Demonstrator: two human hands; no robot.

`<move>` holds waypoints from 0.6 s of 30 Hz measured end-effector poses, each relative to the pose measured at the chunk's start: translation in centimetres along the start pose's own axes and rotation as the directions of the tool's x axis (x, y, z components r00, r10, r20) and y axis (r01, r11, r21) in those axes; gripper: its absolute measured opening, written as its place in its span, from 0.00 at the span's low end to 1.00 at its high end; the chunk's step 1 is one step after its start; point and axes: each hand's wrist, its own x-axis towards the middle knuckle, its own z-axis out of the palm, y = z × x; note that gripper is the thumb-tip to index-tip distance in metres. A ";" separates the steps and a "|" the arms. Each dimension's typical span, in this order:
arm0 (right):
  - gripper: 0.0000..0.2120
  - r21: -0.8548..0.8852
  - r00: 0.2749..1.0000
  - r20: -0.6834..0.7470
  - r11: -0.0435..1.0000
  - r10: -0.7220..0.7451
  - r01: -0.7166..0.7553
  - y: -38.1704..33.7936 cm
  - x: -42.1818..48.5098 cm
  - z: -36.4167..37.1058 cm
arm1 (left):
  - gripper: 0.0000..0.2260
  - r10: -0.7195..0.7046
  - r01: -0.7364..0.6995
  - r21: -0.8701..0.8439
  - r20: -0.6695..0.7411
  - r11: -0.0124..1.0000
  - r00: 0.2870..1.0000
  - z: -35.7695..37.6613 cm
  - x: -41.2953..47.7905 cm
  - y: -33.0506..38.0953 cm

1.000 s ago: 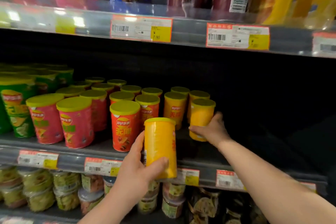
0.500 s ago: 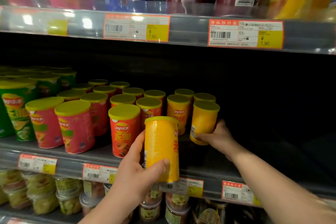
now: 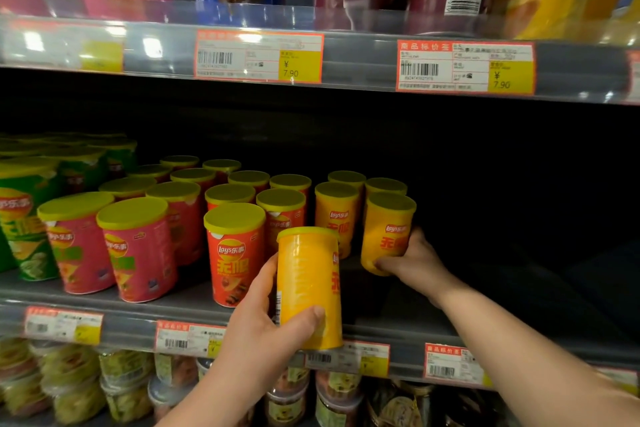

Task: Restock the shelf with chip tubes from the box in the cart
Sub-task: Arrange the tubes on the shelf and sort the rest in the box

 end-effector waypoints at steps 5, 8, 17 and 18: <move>0.37 -0.028 0.997 -0.068 0.999 0.031 -0.033 0.2 1.1 0.2 | 0.33 0.000 0.000 0.019 0.005 1.000 1.000 -0.1 0.0 0.1; 0.36 -0.055 0.994 -0.086 0.996 0.066 -0.071 0.1 1.9 0.1 | 0.33 -0.001 0.001 0.024 0.005 1.000 1.000 -0.1 0.1 0.1; 0.36 0.013 0.973 -0.225 0.999 0.054 -0.052 -0.2 0.4 -0.8 | 0.34 0.009 -0.009 0.004 0.044 1.000 0.999 0.6 0.5 0.4; 0.31 0.040 0.969 -0.245 0.999 0.021 -0.012 -0.7 -0.5 -1.1 | 0.36 0.015 -0.015 0.001 0.053 1.000 0.998 0.7 0.6 0.5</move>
